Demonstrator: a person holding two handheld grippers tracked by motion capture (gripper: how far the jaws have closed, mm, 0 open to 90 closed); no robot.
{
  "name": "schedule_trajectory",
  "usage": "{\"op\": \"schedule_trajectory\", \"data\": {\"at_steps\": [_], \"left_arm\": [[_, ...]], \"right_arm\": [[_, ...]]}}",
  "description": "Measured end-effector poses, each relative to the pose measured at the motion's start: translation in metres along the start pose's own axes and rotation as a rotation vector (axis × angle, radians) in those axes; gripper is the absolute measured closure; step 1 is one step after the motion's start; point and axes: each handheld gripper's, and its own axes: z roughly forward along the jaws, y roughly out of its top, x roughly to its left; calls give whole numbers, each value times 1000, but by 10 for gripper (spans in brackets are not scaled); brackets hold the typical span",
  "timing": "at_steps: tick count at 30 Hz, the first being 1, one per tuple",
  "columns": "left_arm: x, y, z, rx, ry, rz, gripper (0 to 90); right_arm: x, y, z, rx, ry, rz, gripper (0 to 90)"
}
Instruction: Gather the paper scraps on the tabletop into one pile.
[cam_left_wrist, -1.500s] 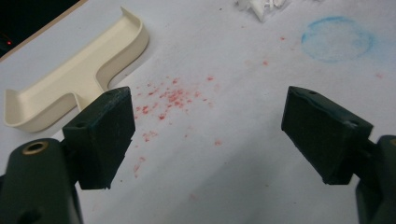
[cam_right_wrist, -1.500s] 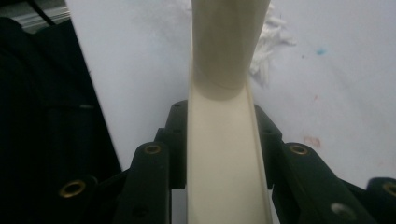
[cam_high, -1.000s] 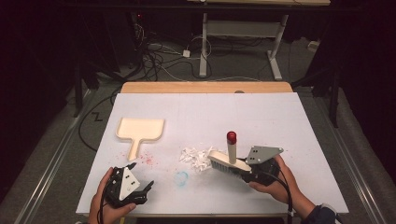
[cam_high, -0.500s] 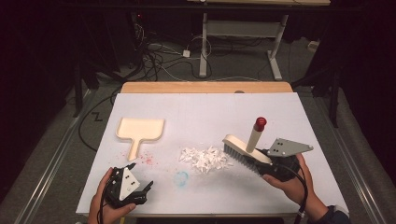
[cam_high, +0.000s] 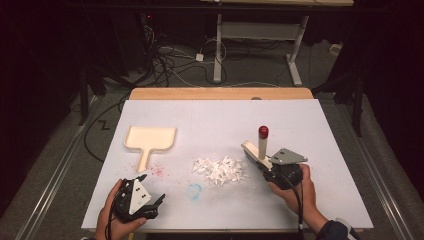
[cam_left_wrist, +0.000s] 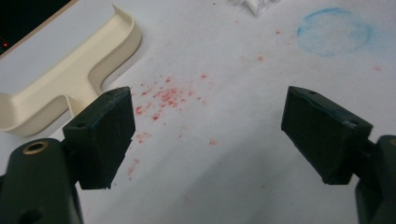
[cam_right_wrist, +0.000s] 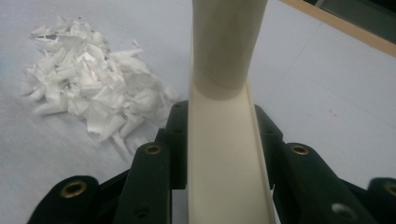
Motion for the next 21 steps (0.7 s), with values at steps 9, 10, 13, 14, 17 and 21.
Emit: {"op": "schedule_trajectory", "data": {"at_steps": [9,10,13,14,17,21], "left_arm": [[-3,1,2,3,-13,19,167],[-2,1,2,2,-13,18,169],[-2,1,2,-2,-13,15,170],[-2,1,2,-2,-13,14,170],[-2,1,2,0,-12,16,170],[-2,1,1,-1,-11,14,170]], "right_arm": [[37,22,27,-38,51,21,681],[39,24,30,-43,61,30,681],[42,32,36,-80,90,53,682],[42,32,36,-80,90,53,682],[43,35,35,-95,103,55,682],[33,35,25,-121,87,44,682]]}}
